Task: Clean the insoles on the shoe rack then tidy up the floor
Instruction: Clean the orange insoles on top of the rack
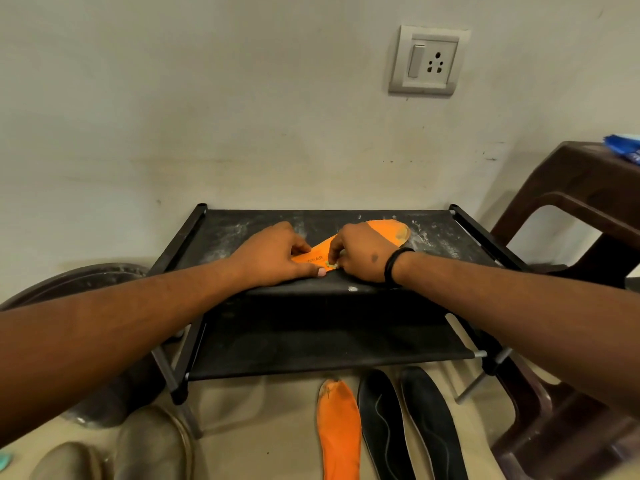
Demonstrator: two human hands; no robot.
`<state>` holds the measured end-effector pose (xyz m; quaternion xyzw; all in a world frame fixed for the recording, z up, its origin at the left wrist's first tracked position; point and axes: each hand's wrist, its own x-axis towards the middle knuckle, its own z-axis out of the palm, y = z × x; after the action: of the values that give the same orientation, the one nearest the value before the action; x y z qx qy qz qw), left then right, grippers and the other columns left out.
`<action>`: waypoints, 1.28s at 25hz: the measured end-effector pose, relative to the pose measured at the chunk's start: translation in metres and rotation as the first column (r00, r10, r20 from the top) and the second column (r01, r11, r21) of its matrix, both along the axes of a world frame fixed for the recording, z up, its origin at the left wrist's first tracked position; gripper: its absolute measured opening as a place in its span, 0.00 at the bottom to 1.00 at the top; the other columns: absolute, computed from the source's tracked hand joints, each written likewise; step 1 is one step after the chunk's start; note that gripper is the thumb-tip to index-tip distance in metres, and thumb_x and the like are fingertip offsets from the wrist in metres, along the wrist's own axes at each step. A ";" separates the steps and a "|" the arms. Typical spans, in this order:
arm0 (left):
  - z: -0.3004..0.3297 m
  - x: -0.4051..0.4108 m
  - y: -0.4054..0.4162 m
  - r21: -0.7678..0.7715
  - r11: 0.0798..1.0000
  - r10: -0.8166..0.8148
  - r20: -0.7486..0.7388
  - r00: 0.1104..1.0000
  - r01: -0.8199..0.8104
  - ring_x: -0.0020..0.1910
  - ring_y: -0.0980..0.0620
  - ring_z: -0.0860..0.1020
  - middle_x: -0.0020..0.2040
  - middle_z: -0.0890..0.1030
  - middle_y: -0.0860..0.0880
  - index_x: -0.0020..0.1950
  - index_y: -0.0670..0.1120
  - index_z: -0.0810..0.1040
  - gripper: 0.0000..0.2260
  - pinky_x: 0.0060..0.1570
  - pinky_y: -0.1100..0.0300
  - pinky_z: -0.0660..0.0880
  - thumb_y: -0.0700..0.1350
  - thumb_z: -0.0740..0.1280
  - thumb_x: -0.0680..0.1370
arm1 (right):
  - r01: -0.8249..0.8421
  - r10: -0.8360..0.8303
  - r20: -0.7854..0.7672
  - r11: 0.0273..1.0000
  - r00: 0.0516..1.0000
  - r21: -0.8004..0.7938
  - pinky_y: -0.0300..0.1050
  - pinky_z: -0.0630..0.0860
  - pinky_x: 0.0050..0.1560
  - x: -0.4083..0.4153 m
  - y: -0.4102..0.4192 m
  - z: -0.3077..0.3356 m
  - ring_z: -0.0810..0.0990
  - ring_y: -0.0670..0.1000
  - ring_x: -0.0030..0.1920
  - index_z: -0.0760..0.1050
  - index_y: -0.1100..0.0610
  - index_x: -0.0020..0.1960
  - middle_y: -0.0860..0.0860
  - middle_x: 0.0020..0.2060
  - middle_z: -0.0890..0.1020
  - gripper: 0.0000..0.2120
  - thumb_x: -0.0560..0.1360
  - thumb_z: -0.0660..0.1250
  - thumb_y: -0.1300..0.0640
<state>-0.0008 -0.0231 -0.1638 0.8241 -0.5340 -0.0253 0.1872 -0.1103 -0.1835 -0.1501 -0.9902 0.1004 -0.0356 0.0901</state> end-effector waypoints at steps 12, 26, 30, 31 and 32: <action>-0.001 0.003 -0.004 0.007 1.000 -0.005 0.057 0.998 0.004 0.43 0.53 0.76 0.42 0.77 0.52 0.67 0.50 0.81 0.26 0.40 0.61 0.73 0.65 0.68 0.75 | 0.094 -0.106 -0.040 0.970 0.994 -0.225 0.51 0.79 0.51 -0.009 -0.022 0.010 0.80 0.57 0.51 0.82 0.56 0.52 0.56 0.51 0.83 0.10 0.74 0.65 0.60; -0.006 0.011 -0.005 -0.009 1.000 -0.014 -0.009 1.000 0.014 0.46 0.52 0.80 0.46 0.84 0.49 0.63 0.48 0.83 0.28 0.47 0.53 0.80 0.67 0.69 0.73 | -0.003 0.002 0.013 0.999 1.000 0.040 0.40 0.74 0.52 -0.007 0.000 0.008 0.81 0.50 0.50 0.85 0.58 0.51 0.52 0.49 0.85 0.10 0.74 0.66 0.60; -0.008 0.014 -0.005 -0.017 1.000 -0.003 -0.015 1.000 0.002 0.41 0.50 0.81 0.40 0.83 0.48 0.58 0.48 0.85 0.29 0.45 0.47 0.80 0.69 0.68 0.71 | -0.052 0.052 0.016 0.999 0.999 0.011 0.38 0.70 0.53 -0.005 0.001 0.017 0.75 0.45 0.47 0.84 0.58 0.50 0.50 0.49 0.82 0.07 0.75 0.69 0.59; -0.009 0.014 -0.005 -0.022 1.000 0.002 -0.012 1.000 -0.002 0.41 0.50 0.81 0.40 0.83 0.48 0.57 0.48 0.86 0.28 0.45 0.47 0.80 0.69 0.69 0.71 | -0.066 0.066 0.016 0.998 0.998 0.000 0.38 0.70 0.53 -0.001 0.000 0.019 0.76 0.46 0.48 0.84 0.57 0.51 0.51 0.51 0.82 0.07 0.75 0.68 0.60; -0.010 0.014 -0.005 -0.023 1.000 0.009 -0.012 1.000 -0.009 0.40 0.50 0.81 0.39 0.82 0.47 0.56 0.47 0.86 0.28 0.44 0.49 0.80 0.69 0.69 0.70 | -0.087 0.087 0.012 0.996 0.996 -0.005 0.39 0.71 0.53 0.003 0.000 0.019 0.77 0.47 0.49 0.83 0.57 0.51 0.51 0.52 0.82 0.08 0.76 0.68 0.61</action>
<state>0.0130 -0.0281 -0.1734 0.8241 -0.5294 -0.0235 0.1999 -0.1077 -0.1840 -0.1310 -0.9936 0.0565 -0.0382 0.0899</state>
